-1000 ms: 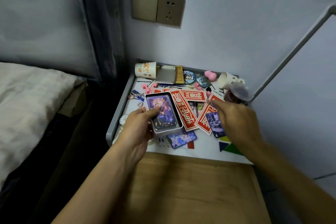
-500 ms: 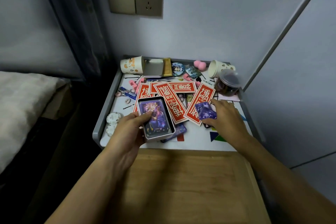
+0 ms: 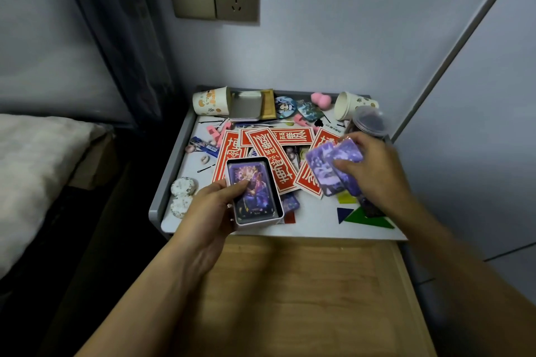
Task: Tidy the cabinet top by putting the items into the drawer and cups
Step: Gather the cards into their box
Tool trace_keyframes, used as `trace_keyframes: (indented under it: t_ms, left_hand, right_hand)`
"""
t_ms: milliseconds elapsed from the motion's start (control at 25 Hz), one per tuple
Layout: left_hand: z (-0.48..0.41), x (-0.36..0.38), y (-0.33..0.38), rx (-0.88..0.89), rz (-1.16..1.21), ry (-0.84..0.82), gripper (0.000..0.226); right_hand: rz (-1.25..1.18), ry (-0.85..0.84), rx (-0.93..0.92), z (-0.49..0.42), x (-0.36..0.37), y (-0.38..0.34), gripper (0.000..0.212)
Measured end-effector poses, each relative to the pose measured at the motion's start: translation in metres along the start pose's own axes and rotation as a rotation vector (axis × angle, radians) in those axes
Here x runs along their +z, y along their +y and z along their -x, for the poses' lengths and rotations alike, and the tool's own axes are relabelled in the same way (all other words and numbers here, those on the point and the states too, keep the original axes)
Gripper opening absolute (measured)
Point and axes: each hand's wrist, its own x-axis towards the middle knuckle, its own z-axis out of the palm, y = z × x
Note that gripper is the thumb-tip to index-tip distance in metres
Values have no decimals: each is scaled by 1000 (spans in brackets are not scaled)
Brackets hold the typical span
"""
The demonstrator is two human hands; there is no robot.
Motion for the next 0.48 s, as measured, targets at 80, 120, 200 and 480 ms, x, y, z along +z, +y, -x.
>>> trace_keyframes:
  t_ms: [80,120,200,480]
  left_hand:
    - [3,3,-3,-16,23,-35,26]
    - [5,6,-5,-31,41,-56,22]
    - [8,11,-11,-50,48,-94,16]
    - [8,17,-22,-34,17,-110,26]
  right_hand:
    - [-489,-148,106,14,-8,-18,34]
    - [-618,-241,158,22,-7,-27,31]
    - [-621,-360,178,34,6,-31,28]
    - [-455,-379,99,45,34,-31,32]
